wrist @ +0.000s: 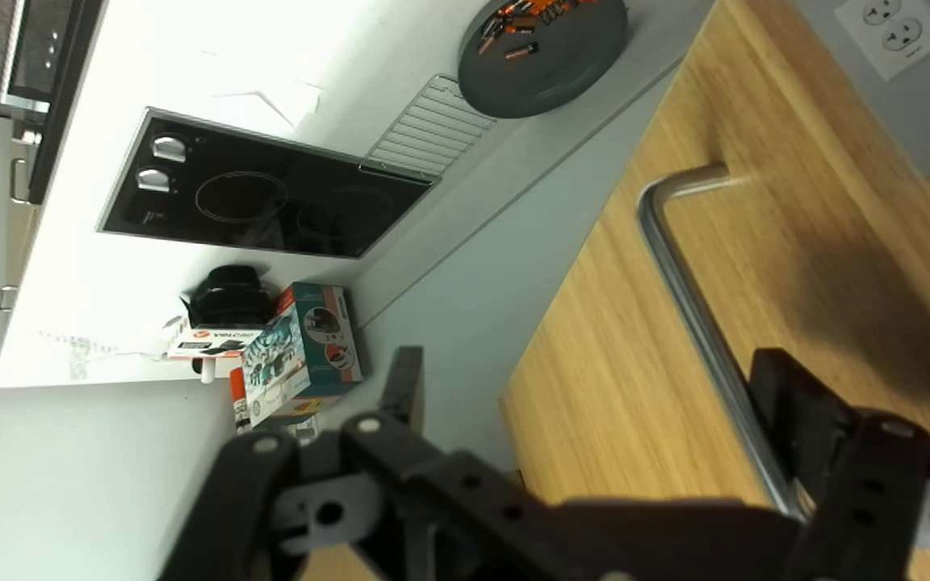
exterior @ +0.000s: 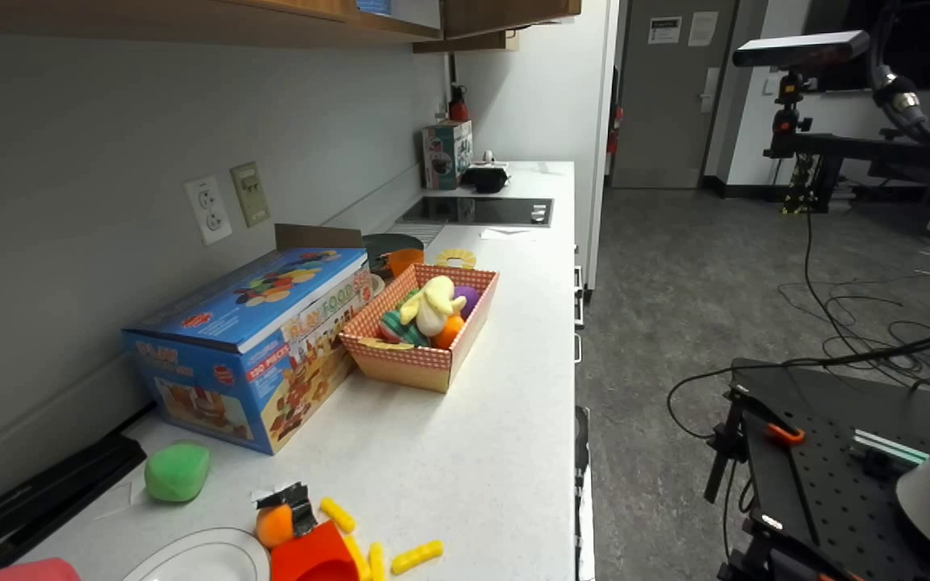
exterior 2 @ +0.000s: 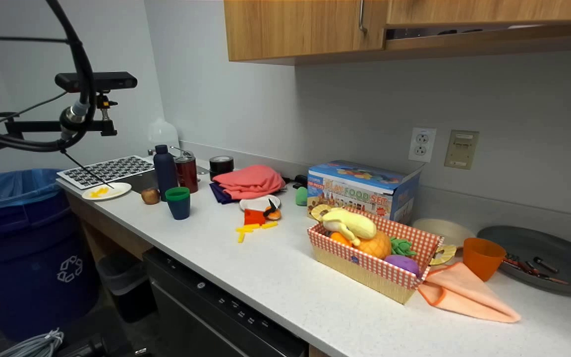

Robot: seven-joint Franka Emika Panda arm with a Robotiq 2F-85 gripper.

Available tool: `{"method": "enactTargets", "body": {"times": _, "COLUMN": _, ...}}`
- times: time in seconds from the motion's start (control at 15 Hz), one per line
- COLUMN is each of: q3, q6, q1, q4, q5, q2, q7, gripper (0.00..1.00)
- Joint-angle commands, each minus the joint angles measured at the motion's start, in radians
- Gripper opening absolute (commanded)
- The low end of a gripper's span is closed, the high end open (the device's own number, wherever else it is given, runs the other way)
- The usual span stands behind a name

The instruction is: Open the top right cabinet door

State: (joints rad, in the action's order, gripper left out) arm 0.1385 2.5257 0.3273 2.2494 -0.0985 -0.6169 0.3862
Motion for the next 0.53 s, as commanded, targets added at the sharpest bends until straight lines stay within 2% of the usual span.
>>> {"method": "enactTargets", "body": {"times": 0.0, "q3": 0.020, "q6": -0.022, "q1": 0.139, "q4": 0.107, "q5": -0.060, "q2": -0.094, "q7": -0.015, "gripper": 1.00}}
{"method": "enactTargets", "body": {"times": 0.4, "q3": 0.035, "q6": 0.164, "q1": 0.175, "q4": 0.180, "q5": -0.008, "q2": -0.110, "q7": -0.025, "gripper": 1.00}}
{"method": "enactTargets", "body": {"times": 0.47, "q3": 0.012, "q6": 0.149, "q1": 0.055, "q4": 0.110, "q5": 0.062, "q2": -0.061, "q7": -0.055, "gripper": 1.00}}
